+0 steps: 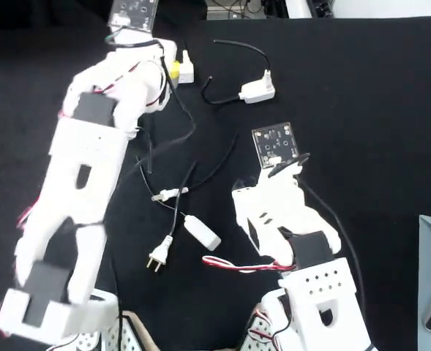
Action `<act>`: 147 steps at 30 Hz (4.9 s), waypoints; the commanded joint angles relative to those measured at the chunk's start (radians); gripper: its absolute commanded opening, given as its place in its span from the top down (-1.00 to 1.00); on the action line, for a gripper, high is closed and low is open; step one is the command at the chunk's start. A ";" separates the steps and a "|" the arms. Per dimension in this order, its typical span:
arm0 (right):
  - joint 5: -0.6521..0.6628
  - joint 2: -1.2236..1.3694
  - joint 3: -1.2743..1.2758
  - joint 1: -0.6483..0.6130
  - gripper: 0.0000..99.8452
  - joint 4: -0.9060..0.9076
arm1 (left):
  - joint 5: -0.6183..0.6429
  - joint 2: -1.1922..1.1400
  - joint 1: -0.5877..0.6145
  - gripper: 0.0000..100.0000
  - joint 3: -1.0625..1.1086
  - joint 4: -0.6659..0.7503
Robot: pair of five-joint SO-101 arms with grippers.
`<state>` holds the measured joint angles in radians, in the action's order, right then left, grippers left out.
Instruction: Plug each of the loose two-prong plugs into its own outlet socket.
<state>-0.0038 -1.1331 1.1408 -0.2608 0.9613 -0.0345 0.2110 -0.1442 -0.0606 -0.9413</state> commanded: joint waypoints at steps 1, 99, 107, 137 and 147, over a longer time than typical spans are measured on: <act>-0.003 -0.010 -0.007 -0.012 0.84 -0.012 | 0.006 0.160 -0.001 0.94 -0.016 -0.081; 0.002 -0.010 0.016 -0.054 0.83 -0.014 | -0.226 0.288 -0.008 0.48 1.133 -0.029; 0.002 -0.010 0.016 -0.054 0.83 -0.014 | -0.313 0.290 0.002 0.94 1.125 0.043; -0.063 -0.008 0.008 -0.054 0.83 -0.011 | -0.577 0.298 0.334 0.40 0.829 -0.049; -0.224 0.143 -0.211 -0.129 0.83 0.124 | -0.235 0.299 0.466 0.49 0.702 -0.192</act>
<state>-0.1772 -1.0932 1.1055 -0.3207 0.9935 -0.3414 0.4933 0.2961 0.6928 -1.1193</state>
